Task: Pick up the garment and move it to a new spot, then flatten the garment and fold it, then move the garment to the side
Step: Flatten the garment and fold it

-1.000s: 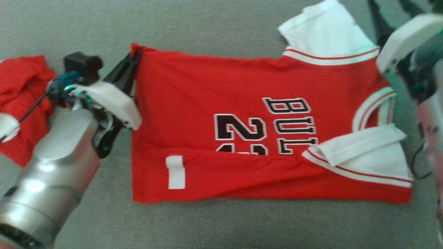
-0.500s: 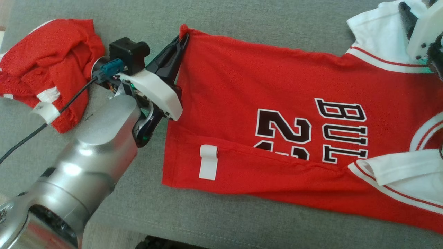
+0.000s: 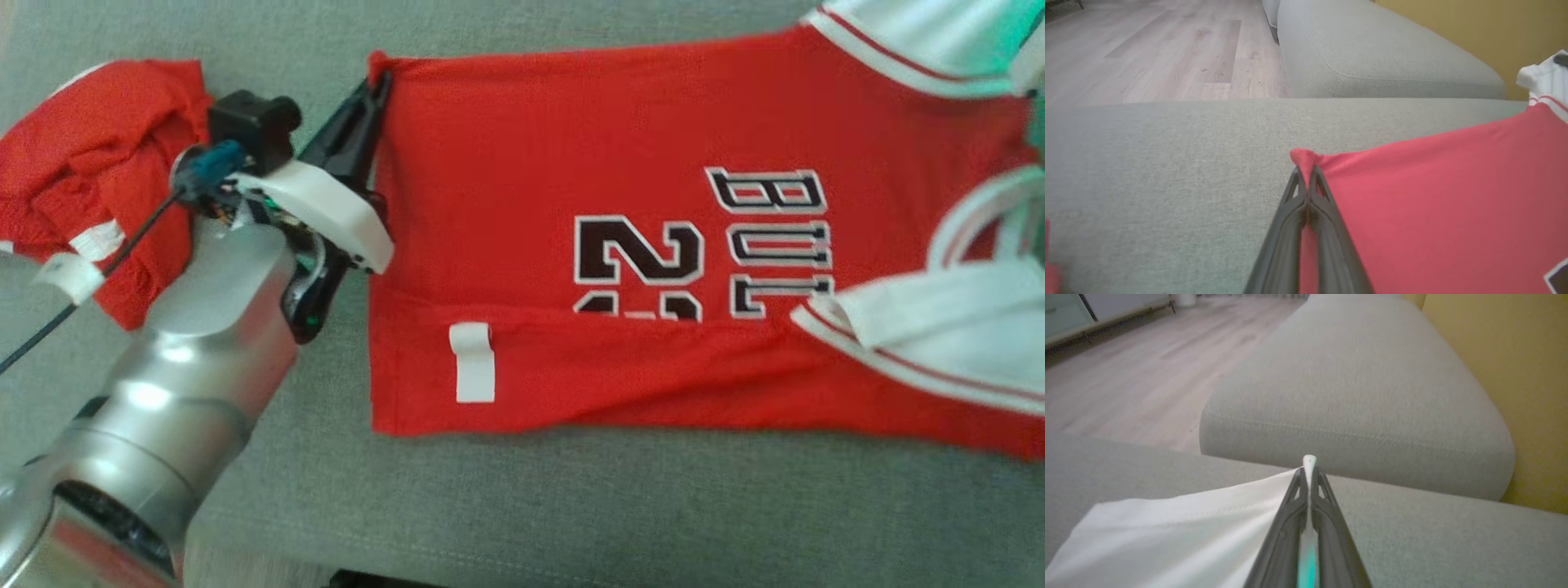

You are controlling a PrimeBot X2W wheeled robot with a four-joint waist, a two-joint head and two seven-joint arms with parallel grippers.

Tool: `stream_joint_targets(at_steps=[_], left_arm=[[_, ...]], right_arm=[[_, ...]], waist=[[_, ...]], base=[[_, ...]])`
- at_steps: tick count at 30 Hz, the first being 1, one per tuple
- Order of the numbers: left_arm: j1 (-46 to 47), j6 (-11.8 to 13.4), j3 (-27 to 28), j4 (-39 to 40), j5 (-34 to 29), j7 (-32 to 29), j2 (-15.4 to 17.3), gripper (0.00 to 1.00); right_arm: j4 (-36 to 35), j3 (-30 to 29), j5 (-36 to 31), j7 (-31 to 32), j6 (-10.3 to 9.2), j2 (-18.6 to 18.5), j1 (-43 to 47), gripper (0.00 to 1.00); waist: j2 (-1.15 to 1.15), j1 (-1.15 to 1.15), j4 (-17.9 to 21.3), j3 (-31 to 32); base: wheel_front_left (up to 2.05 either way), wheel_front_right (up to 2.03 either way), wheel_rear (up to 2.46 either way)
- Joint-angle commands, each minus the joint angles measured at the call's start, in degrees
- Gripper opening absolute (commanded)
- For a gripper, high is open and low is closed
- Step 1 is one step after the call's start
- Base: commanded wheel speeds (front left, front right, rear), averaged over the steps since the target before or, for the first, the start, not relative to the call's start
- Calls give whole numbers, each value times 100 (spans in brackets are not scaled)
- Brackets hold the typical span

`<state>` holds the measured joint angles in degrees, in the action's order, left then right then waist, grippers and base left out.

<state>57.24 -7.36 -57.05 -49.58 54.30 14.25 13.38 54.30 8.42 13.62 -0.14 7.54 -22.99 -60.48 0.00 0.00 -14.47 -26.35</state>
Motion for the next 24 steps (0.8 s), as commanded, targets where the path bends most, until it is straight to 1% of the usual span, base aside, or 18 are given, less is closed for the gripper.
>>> stream_joint_targets(at_steps=[1, 4, 5, 7, 8, 9, 13, 17, 21, 22, 23, 24], left_arm=[[123, 93, 357, 41, -97, 68, 298, 0], [-120, 250, 803, 315, -439, 71, 408, 0], [-120, 250, 803, 315, -439, 71, 408, 0], [-408, 422, 1179, 580, -737, 72, 494, 0], [-784, 550, 1514, 869, -1092, 73, 563, 0], [-995, 627, 1678, 1013, -1267, 73, 585, 0], [-1922, 832, 2292, 1531, -1870, 73, 565, 0], [-2871, 894, 2857, 1948, -2322, 74, 373, 0], [-3628, 787, 3264, 2138, -2671, 74, 82, 0], [-3761, 748, 3347, 2143, -2745, 74, 12, 5], [-3870, 721, 3434, 2130, -2818, 74, -51, 20], [-3958, 709, 3538, 2121, -2883, 74, -116, 41]], right_arm=[[-157, -12, 2, -341, -5, 98, -21, 0], [-214, -26, 143, -904, -5, 200, 214, 0], [-214, -26, 143, -904, -5, 200, 214, 0], [-306, 88, 304, -1120, -5, 268, 476, 0], [-463, 243, 521, -1247, -5, 308, 825, 0], [-563, 345, 631, -1290, -5, 316, 1027, 0], [-1157, 616, 1148, -1415, -5, 283, 1911, 0], [-1822, 678, 1601, -1464, -5, 263, 2889, 0], [-2285, 567, 1894, -1477, -5, 345, 3726, 0], [-2359, 535, 1934, -1478, -5, 380, 3890, 0], [-2398, 499, 1960, -1477, -5, 418, 4042, 0], [-2398, 474, 1978, -1440, -5, 463, 4183, 0]], waist=[[0, 0, 125, 136], [0, 0, 284, 316], [0, 0, 284, 316], [0, 0, 411, 462], [0, 0, 532, 627], [0, 0, 592, 712], [0, 0, 769, 1028], [0, 0, 880, 1302], [0, 0, 939, 1479], [0, 0, 947, 1510], [0, 0, 949, 1543], [0, 0, 949, 1578]], base=[[0, 0, 0], [0, 0, 0], [0, 0, 0], [0, 0, 0], [0, 0, 0], [0, 0, 0], [0, 0, 0], [0, 0, 0], [0, 0, 0], [0, 0, 0], [0, 0, 0], [0, 0, 0]])
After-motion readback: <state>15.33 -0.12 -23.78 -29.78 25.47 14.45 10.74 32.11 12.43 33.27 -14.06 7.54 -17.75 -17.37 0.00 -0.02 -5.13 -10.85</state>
